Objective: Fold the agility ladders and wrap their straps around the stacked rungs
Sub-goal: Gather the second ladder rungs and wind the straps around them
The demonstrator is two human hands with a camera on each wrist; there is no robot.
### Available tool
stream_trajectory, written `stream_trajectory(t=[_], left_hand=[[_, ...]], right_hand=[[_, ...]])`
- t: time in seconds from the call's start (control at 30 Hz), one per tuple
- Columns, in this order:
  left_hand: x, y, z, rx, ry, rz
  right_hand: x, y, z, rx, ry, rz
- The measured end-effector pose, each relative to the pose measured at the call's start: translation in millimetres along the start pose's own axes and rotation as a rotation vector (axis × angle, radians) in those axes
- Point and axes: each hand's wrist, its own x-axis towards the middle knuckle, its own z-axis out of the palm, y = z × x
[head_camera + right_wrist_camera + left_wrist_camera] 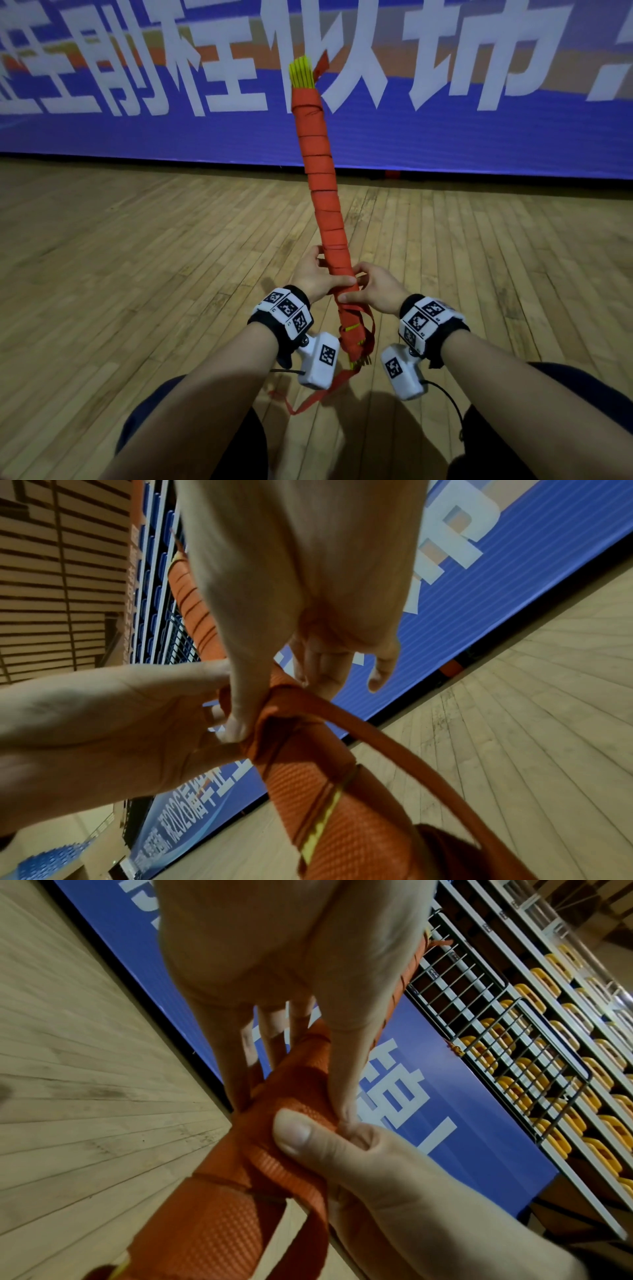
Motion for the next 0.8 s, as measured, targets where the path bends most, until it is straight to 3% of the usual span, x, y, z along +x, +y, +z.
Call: stream_trajectory(t=[0.33, 0.67, 0.8], left_hand=[[2.2, -0.2, -8.7, -0.007, 0.017, -0.010], [-0.6, -2.4, -6.7, 0.024, 0.038, 0.034], [1.1, -1.0, -10.4, 0.003, 0.028, -0.013]], right_hand=[[1.2, -4.0, -7.7, 0.079, -0.137, -0.005], [-1.9, -1.4, -2.8, 0.004, -0.065, -0.046], [0.4, -4.5, -13.5, -0.047, -0.164, -0.087]])
